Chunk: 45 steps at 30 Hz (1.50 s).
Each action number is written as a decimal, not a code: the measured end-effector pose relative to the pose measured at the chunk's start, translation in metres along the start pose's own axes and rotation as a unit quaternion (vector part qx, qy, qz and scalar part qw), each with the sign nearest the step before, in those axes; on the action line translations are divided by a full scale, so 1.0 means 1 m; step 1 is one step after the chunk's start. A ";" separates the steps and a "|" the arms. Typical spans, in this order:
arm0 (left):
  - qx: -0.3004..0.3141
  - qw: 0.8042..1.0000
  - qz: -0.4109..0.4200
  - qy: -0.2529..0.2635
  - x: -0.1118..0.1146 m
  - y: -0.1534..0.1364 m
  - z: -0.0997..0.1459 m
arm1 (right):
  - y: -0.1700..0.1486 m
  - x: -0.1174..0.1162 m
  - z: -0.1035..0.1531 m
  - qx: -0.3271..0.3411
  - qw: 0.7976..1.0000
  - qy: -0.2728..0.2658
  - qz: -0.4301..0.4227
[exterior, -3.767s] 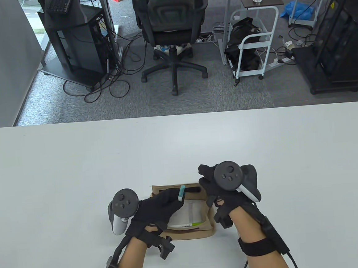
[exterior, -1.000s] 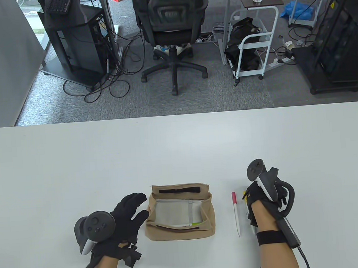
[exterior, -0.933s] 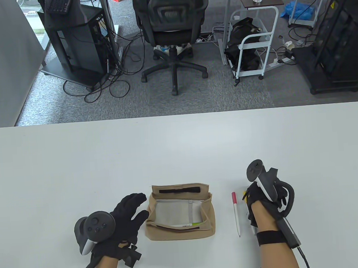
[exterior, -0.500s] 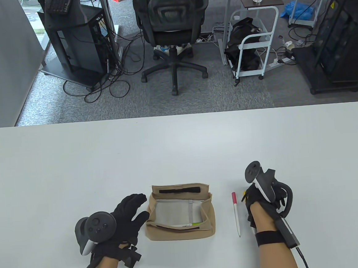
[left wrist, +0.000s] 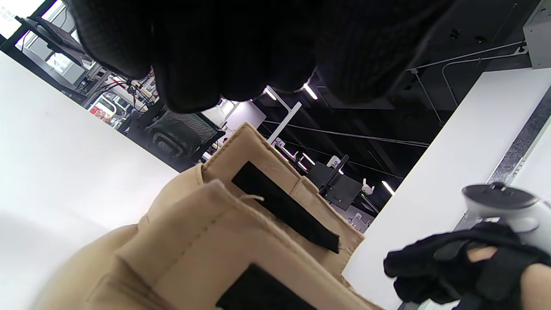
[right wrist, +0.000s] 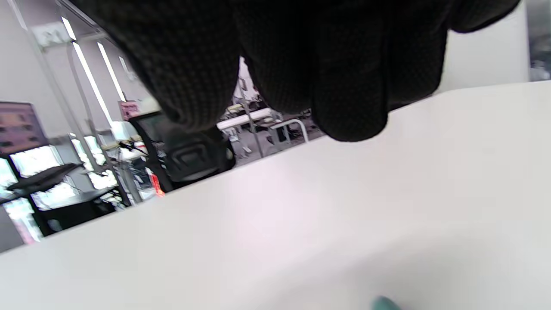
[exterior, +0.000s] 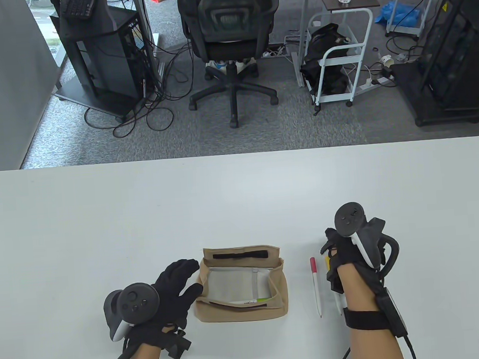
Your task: Twist to extend twist pen refills
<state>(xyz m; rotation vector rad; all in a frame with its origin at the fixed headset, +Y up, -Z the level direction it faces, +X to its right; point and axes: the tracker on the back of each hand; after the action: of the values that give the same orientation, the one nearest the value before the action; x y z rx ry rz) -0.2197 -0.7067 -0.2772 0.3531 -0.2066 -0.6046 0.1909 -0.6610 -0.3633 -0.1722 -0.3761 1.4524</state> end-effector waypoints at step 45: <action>-0.096 0.885 -0.333 -0.310 0.150 0.031 -0.064 | 0.085 -0.039 0.037 0.236 0.967 0.090 -0.017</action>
<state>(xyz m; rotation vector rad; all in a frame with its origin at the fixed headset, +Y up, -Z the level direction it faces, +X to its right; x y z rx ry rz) -0.0645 -0.7539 -0.3110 0.0115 -0.6493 -1.4097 0.0957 -0.6940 -0.3631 0.0864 0.1201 1.4393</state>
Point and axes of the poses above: the tracker on the back of each hand, its own y axis roughly to the thumb side, its own z axis roughly from the fingertips to the wrist, x = y × z, and after that the axes turned 12 degrees about z, right-handed
